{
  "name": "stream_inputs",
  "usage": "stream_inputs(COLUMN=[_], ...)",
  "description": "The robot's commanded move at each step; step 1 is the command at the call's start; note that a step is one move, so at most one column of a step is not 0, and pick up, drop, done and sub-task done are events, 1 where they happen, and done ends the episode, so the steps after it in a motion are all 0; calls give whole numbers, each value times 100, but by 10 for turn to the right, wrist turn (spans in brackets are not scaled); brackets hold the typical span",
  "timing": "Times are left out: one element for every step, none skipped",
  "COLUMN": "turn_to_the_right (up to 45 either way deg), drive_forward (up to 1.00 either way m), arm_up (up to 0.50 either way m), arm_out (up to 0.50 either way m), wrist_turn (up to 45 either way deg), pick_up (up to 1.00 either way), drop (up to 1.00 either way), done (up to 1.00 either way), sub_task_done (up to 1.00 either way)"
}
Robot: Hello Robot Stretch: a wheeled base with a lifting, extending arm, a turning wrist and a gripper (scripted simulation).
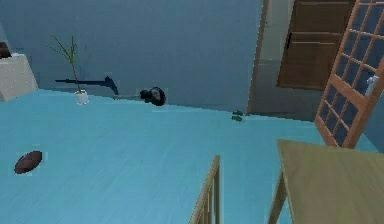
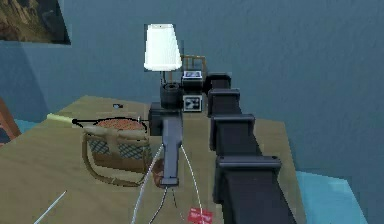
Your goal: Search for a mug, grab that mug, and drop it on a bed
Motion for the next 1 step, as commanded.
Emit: stream_inputs(turn_to_the_right=[0], drive_forward=[0], arm_up=[0], arm_out=[0], wrist_turn=[450], pick_up=[0], drop=[0], done=[0], sub_task_done=[0])
